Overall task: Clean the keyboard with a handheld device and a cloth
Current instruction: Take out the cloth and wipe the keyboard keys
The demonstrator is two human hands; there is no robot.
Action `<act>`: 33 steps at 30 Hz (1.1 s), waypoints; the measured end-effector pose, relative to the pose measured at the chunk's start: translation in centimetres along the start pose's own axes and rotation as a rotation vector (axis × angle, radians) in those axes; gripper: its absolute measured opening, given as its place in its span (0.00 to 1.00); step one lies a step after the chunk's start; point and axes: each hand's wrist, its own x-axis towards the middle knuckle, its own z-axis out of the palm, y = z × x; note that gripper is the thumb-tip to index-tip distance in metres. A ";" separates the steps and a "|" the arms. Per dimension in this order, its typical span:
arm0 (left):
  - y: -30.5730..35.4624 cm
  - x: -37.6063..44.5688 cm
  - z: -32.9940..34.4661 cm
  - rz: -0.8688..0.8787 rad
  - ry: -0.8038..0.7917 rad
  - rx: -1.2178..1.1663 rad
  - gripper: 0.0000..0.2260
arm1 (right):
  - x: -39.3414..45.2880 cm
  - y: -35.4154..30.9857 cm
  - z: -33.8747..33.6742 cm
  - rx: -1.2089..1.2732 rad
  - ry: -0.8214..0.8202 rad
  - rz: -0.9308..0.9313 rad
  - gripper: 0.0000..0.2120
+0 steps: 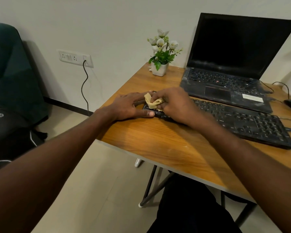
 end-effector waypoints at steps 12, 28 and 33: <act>-0.8 0.4 0.2 0.000 -0.034 -0.040 0.42 | -3.2 2.3 -5.2 -0.092 -0.181 0.065 0.15; -0.4 0.4 0.2 -0.010 -0.013 0.017 0.46 | -3.4 1.3 -2.7 0.001 -0.123 0.052 0.14; -0.3 0.4 0.1 -0.017 -0.016 0.035 0.47 | -2.5 1.2 -4.2 -0.143 -0.104 0.076 0.11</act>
